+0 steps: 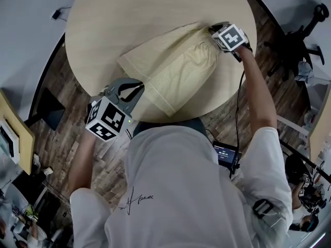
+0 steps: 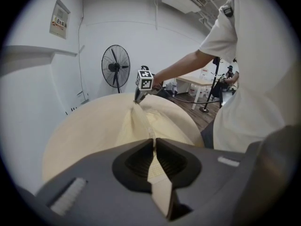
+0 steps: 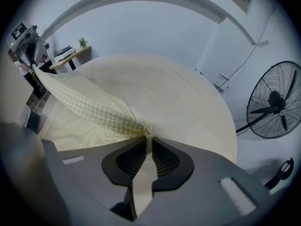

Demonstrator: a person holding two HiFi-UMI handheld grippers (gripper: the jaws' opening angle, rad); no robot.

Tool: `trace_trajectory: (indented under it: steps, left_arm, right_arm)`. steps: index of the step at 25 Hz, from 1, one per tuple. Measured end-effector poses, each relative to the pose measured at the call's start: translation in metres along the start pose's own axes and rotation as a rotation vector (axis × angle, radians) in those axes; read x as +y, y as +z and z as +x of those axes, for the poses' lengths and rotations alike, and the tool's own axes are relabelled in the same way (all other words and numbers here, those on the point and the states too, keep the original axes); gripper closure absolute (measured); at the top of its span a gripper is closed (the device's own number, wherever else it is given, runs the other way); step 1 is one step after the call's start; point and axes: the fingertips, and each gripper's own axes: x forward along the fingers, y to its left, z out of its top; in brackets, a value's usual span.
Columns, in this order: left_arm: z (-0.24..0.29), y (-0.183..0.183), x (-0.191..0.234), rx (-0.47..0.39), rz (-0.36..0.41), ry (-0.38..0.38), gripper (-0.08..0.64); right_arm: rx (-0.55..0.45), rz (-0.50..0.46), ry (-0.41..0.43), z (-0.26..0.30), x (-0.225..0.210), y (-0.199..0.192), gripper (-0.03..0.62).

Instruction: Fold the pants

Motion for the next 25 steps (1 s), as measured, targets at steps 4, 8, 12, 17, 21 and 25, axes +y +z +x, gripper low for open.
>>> trace_trajectory:
  steps: [4, 8, 12, 17, 21, 25]
  left_arm:
    - [0.008, -0.003, -0.031, -0.001, 0.016, -0.055, 0.482]
    - [0.020, -0.010, -0.054, 0.008, 0.049, -0.089, 0.482]
    - [0.031, -0.008, -0.074, 0.002, 0.050, -0.117, 0.482]
    - [0.037, -0.013, -0.091, -0.002, 0.070, -0.139, 0.482]
    - [0.038, -0.015, -0.094, -0.003, 0.056, -0.149, 0.482]
    - [0.038, -0.017, -0.100, -0.010, 0.048, -0.160, 0.482]
  right_arm:
    - [-0.007, 0.026, -0.022, 0.000, 0.007, -0.006, 0.554]
    - [0.001, 0.022, -0.044, 0.002, 0.009, -0.009, 0.554]
    - [0.001, 0.022, -0.059, -0.002, 0.008, -0.015, 0.554]
    - [0.007, 0.022, -0.081, -0.008, 0.012, -0.018, 0.554]
    - [0.007, 0.015, -0.092, -0.010, 0.014, -0.019, 0.554]
    - [0.009, 0.003, -0.111, -0.016, 0.016, -0.019, 0.554]
